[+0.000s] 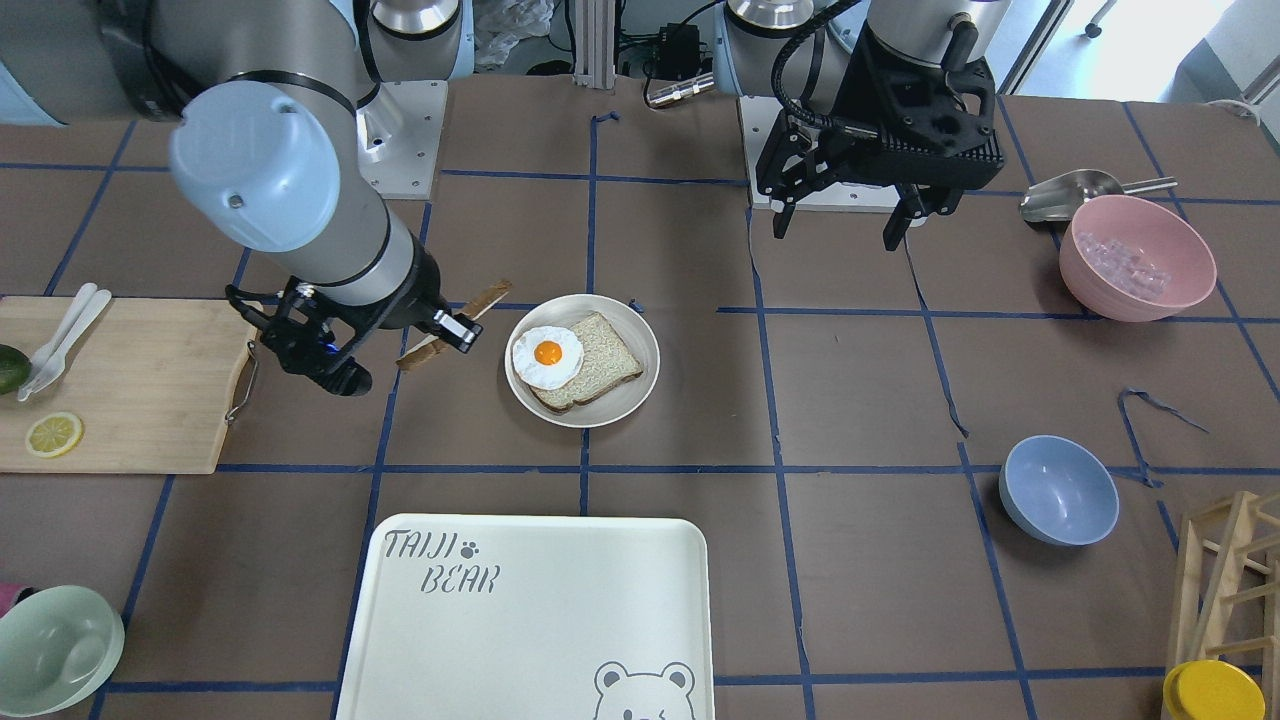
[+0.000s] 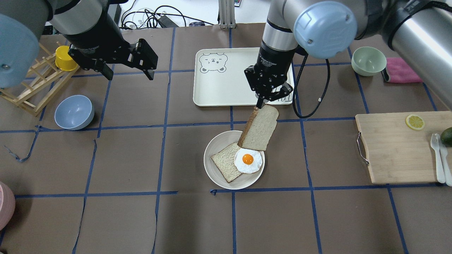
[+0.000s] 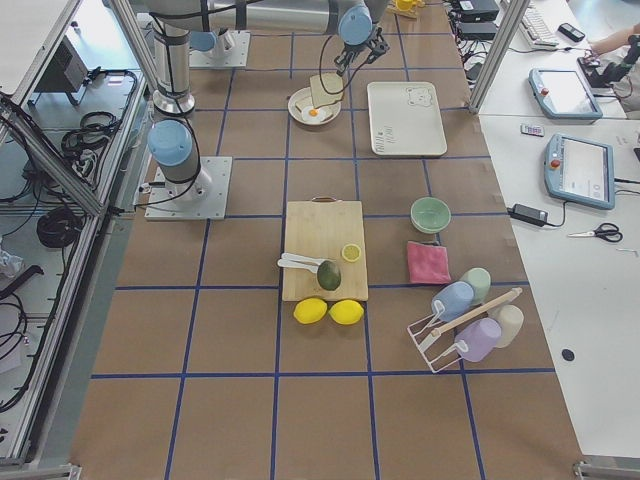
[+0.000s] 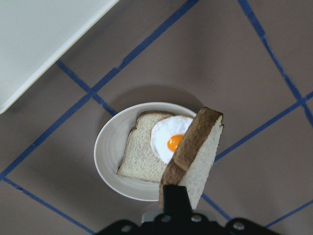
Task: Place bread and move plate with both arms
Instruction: 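Lower the bread onto the egg on the plate and open the right gripper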
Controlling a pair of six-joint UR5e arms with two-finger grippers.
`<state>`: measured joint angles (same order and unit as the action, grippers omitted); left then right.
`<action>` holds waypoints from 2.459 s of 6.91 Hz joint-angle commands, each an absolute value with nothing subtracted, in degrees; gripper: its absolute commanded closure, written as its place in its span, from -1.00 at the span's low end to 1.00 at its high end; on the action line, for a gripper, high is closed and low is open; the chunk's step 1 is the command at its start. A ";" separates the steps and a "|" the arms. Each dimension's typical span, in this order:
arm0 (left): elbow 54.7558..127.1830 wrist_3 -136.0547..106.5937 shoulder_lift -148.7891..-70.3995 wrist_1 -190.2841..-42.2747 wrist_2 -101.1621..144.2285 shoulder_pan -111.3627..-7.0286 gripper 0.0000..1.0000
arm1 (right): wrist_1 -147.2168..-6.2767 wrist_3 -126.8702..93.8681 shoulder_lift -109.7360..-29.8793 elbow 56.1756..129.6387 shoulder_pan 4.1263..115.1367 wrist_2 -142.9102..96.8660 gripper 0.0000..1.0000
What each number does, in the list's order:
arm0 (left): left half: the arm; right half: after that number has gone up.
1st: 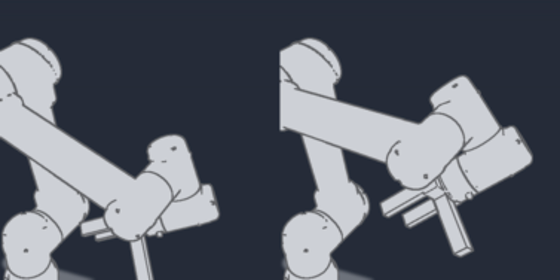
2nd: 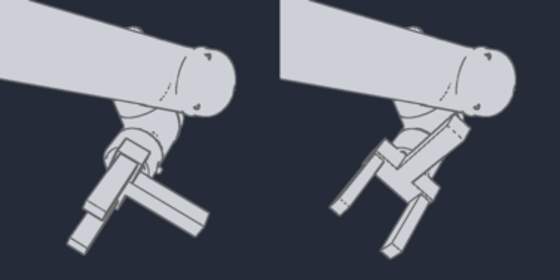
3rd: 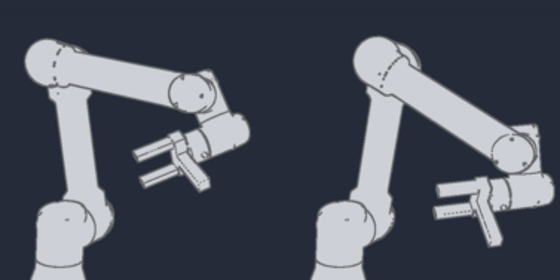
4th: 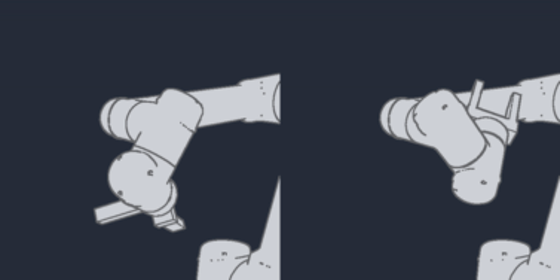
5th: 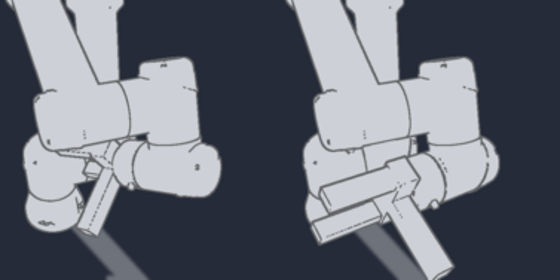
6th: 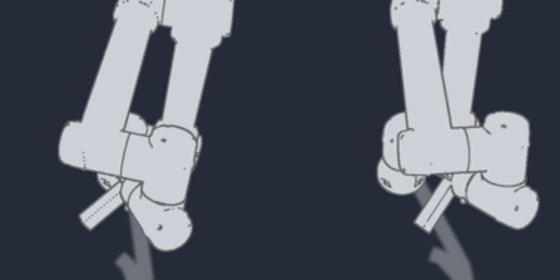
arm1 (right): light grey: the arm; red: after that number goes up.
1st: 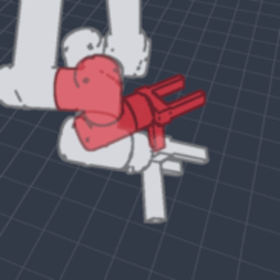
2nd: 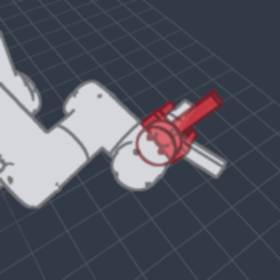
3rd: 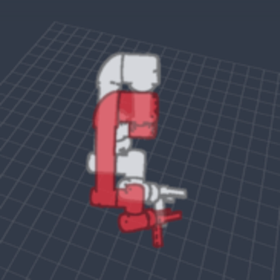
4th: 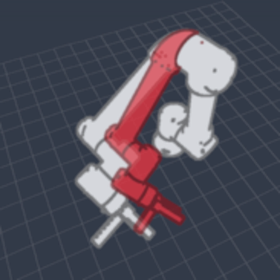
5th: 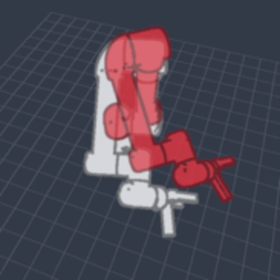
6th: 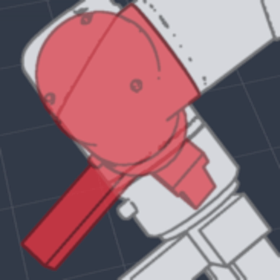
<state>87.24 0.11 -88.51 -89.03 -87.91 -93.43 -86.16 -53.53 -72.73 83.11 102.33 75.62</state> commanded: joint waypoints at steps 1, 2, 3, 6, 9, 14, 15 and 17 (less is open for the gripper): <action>87.19 0.09 -88.51 -89.03 -87.98 -93.43 -1.00 | -86.66 -62.99 -71.28 83.49 105.29 71.02 1.00; 87.27 0.09 -88.51 -89.03 -87.98 -93.34 -1.00 | -85.53 -64.67 -71.19 83.84 105.38 69.97 1.00; 87.19 0.17 -88.51 -89.03 -87.98 -93.43 -1.00 | -84.47 -64.86 -71.37 85.85 105.38 69.70 1.00; 87.19 0.09 -88.51 -89.03 -87.98 -93.34 -1.00 | -82.62 -64.43 -71.63 88.15 104.60 70.57 1.00; 87.19 0.09 -88.51 -89.03 -87.98 -93.43 -1.00 | -85.69 -57.51 -67.17 88.24 103.72 73.28 1.00; 87.19 0.09 -88.51 -89.03 -87.98 -93.43 -1.00 | -90.15 -57.74 -64.88 87.54 103.10 72.25 1.00; 87.19 0.09 -88.51 -89.03 -87.98 -93.43 -1.00 | -91.48 -57.92 -63.91 87.54 103.10 71.11 1.00; 87.27 0.09 -88.51 -89.03 -87.98 -93.34 -1.00 | -94.74 -58.01 -62.32 87.80 103.10 70.84 0.12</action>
